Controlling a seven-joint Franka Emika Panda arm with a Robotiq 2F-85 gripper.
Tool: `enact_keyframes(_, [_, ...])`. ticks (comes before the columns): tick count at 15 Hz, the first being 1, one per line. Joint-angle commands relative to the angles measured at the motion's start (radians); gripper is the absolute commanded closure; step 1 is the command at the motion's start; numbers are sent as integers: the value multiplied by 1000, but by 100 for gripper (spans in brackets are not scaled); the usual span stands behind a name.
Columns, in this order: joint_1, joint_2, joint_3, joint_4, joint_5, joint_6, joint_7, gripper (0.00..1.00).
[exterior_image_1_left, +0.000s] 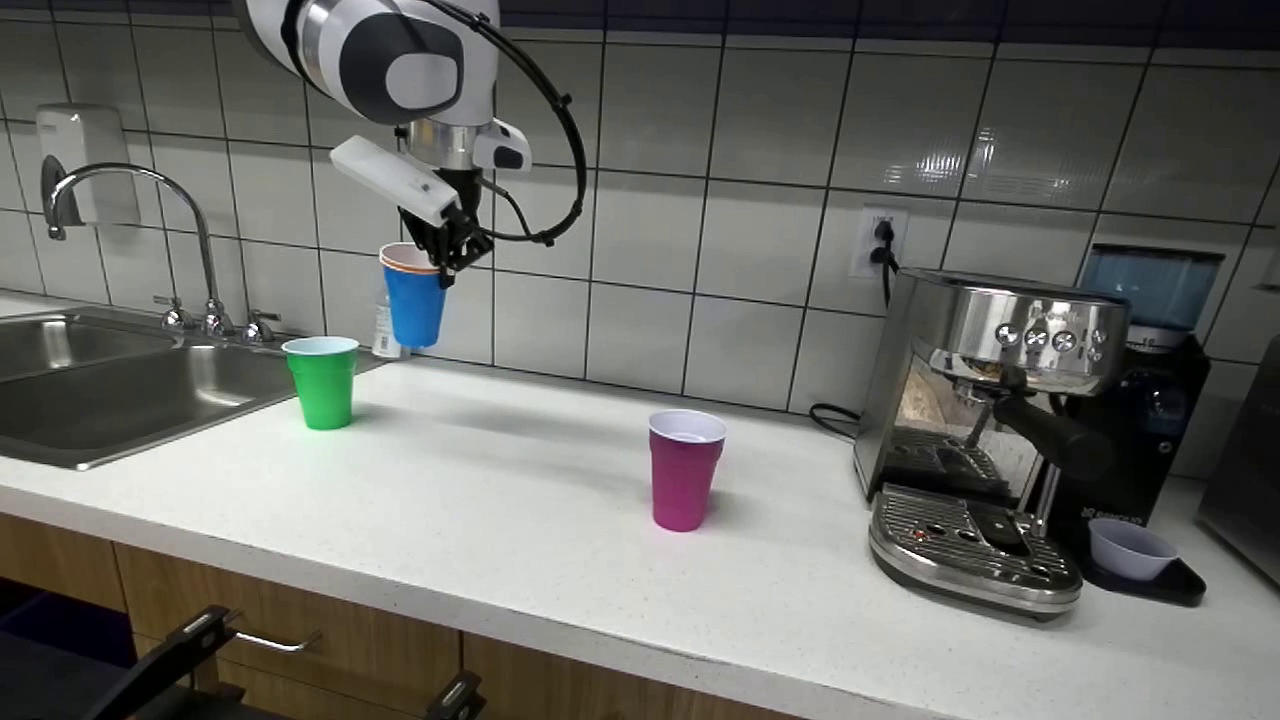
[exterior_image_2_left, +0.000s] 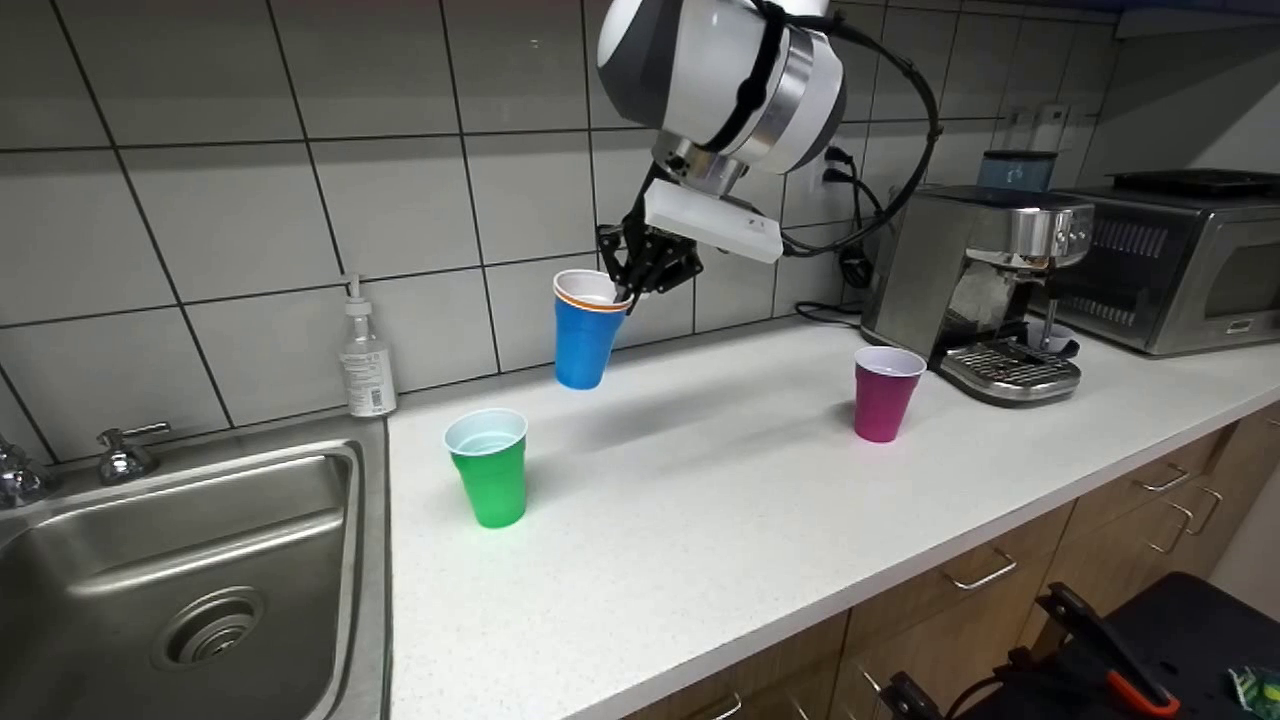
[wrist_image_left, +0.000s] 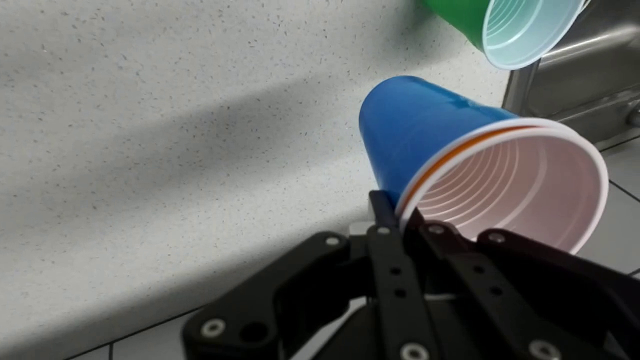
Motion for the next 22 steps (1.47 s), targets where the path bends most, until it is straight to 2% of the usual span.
enact_keyframes(1, [-3, -51, 23, -27, 77, -6, -82, 99])
enact_keyframes(10, [23, -63, 62, -24, 198, -8, -223, 99])
enact_keyframes(22, [58, -42, 91, -5, 217, -12, -274, 99])
